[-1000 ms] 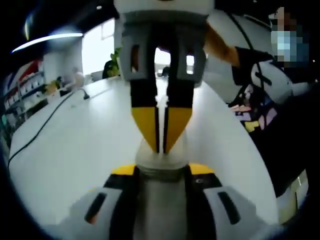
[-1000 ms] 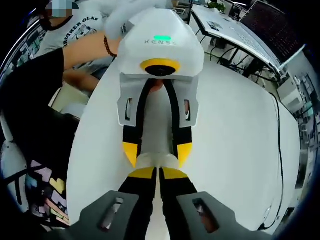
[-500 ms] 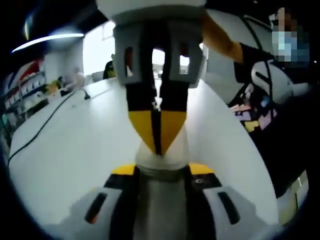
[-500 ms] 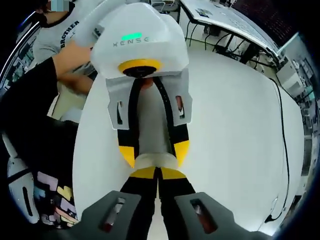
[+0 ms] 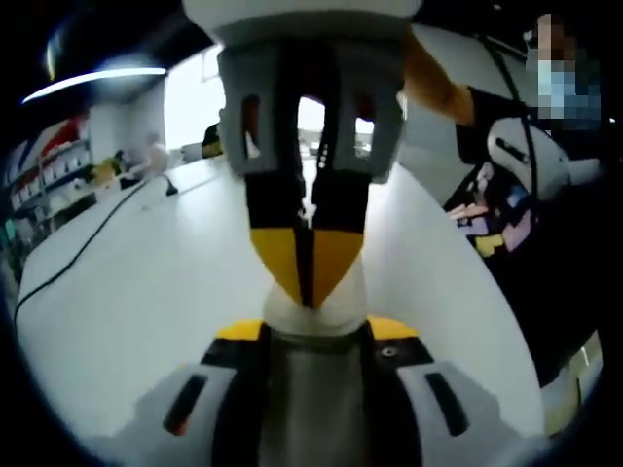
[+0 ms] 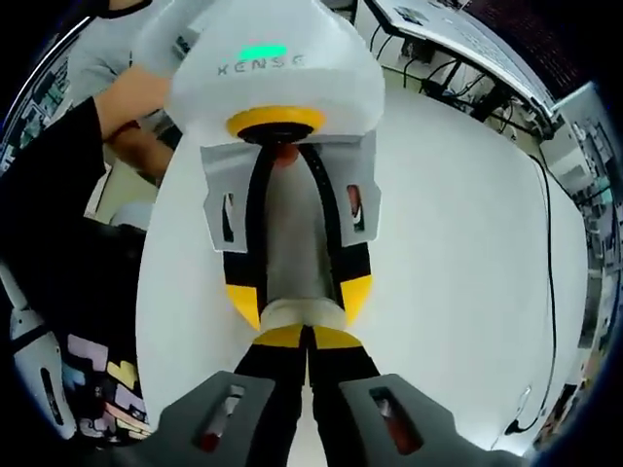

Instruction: Arrange the utensils inside the cutlery case until each visible utensil rests in its matching compartment.

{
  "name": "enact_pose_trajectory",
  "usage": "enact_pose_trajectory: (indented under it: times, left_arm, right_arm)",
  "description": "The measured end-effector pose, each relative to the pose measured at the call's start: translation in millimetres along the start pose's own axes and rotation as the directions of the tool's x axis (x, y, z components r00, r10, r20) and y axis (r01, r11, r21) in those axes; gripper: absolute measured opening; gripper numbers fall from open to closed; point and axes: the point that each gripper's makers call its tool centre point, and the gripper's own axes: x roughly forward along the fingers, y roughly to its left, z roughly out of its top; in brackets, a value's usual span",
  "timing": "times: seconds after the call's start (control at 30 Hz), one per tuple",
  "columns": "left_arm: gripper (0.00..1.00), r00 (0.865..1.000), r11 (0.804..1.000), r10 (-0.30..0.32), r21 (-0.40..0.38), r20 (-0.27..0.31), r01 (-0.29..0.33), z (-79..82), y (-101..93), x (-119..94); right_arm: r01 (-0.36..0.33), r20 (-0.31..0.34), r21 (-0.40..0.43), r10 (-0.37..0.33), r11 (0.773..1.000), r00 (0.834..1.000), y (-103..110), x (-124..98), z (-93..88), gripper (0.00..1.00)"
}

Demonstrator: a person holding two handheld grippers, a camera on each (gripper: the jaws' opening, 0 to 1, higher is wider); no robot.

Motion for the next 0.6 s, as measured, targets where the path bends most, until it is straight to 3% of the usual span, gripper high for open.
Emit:
enact_pose_trajectory:
  times: [0.2, 0.23, 0.27, 0.33, 0.43, 0.6]
  left_arm:
    - [0.4, 1.0, 1.0, -0.008, 0.005, 0.001, 0.008, -0.1, -0.1, -1]
    - [0.4, 1.0, 1.0, -0.007, 0.003, -0.002, 0.007, -0.2, 0.1, -2]
    - [0.4, 1.0, 1.0, -0.006, 0.003, -0.003, 0.006, -0.1, 0.1, -2]
    - [0.4, 1.0, 1.0, -0.002, 0.001, -0.006, 0.002, 0.1, 0.2, -2]
    - [0.4, 1.0, 1.0, 0.003, -0.002, -0.008, -0.003, 1.0, -0.2, -1]
    - [0.39, 1.0, 1.0, 0.002, 0.001, -0.015, -0.002, 2.0, 1.5, -1]
  right_arm:
    - [0.027, -0.047, -0.011, -0.027, 1.0, 0.999, 13, 4, 1.0, 0.0]
    - [-0.062, -0.077, 0.007, 0.063, 0.998, 0.995, 15, 2, 1.8, 0.0]
    - [-0.06, -0.085, 0.012, 0.061, 0.998, 0.995, 8, 2, 4.4, 0.0]
    - [-0.032, -0.078, -0.001, 0.031, 1.0, 0.996, 3, 2, 5.7, 0.0]
    - [-0.007, -0.057, -0.099, 0.001, 0.995, 0.998, -1, 0, 7.1, 0.0]
    - [-0.032, -0.015, -0.075, 0.031, 0.997, 0.999, -6, -12, 8.1, 0.0]
